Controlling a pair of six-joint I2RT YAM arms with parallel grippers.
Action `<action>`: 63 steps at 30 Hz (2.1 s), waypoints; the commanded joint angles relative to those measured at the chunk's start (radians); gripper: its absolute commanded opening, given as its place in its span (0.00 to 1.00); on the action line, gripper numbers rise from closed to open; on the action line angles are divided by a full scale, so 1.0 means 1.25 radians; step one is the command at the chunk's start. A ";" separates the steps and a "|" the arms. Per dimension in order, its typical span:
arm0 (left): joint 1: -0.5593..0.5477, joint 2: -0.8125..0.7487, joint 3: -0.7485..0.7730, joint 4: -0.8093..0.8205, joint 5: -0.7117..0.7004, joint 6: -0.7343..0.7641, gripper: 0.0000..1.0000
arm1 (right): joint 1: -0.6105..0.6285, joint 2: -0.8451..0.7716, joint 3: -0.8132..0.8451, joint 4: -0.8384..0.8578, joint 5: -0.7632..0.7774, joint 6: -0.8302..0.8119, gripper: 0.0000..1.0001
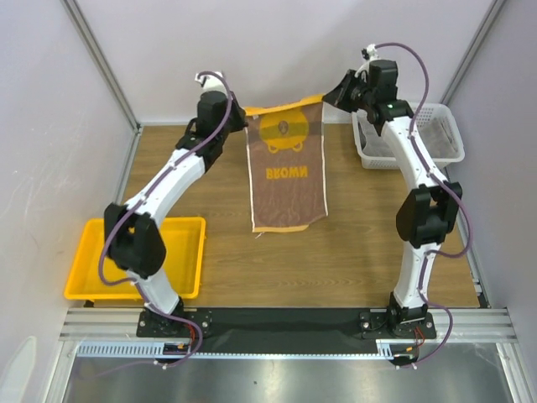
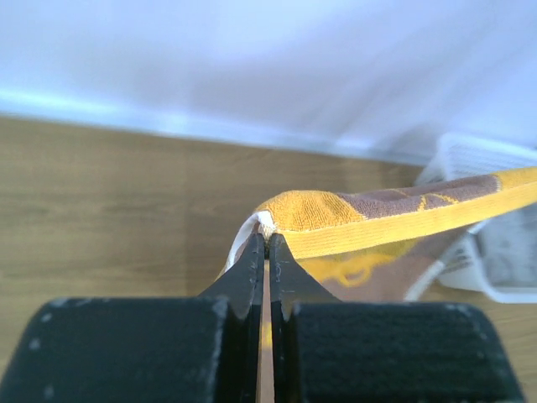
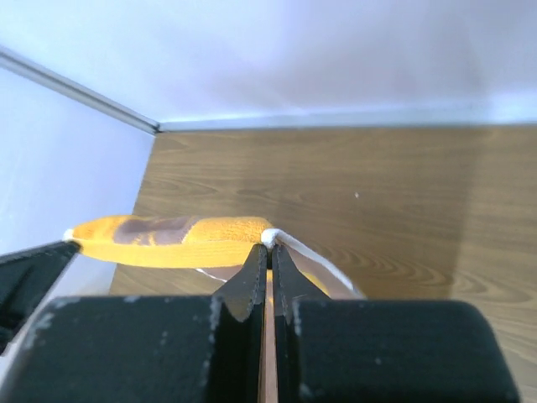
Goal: Fold and stack the towels
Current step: Fold the towel
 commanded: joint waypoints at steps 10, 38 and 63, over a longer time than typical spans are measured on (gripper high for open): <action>-0.014 -0.313 0.066 0.008 0.064 0.100 0.00 | 0.117 -0.357 0.033 -0.036 0.137 -0.132 0.00; -0.058 -0.615 -0.077 -0.429 0.026 -0.117 0.00 | 0.452 -0.704 -0.199 -0.298 0.669 -0.143 0.00; 0.027 -0.080 -0.196 -0.002 0.037 -0.051 0.00 | 0.094 -0.235 -0.466 0.178 0.206 -0.099 0.00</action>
